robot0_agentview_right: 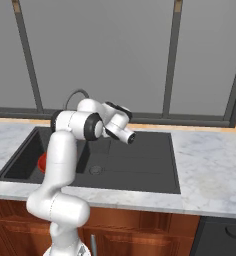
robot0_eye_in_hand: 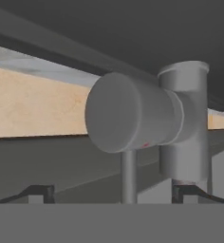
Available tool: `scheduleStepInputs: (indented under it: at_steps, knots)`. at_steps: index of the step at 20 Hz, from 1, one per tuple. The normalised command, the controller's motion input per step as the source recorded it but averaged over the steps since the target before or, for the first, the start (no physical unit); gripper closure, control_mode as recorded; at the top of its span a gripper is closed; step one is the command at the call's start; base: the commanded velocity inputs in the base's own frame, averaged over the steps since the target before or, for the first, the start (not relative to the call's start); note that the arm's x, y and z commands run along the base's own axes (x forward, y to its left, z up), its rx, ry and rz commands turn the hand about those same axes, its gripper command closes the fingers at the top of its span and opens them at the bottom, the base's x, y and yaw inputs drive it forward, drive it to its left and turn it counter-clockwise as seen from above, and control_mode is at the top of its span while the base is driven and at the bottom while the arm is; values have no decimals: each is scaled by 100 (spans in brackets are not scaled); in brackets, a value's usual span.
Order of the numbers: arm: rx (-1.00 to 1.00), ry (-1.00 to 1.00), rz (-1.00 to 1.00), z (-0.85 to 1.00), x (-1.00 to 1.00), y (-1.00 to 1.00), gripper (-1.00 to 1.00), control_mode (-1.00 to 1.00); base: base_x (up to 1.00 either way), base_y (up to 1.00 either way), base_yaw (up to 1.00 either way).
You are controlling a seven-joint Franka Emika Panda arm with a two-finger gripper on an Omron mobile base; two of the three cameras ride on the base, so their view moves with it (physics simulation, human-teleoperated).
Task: Pick the avocado from the cabinet and place it in the bowl. Then pick the bowl and place it in the sink. Then turn on the sink facuet.
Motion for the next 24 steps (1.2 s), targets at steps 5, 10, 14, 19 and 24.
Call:
scheduleStepInputs:
  at_steps: [5,10,14,19,24]
  knots:
    - [3,0,0,-14,45,0,-100,-100,0,0,0]
    - [9,5,-1,0,7,-5,100,-100,0,0,0]
    - [15,14,-2,1,0,-42,100,-100,0,0,0]
    - [18,21,-1,0,0,-66,100,-100,0,0,0]
    - [21,21,-4,0,0,-88,100,-100,0,0,0]
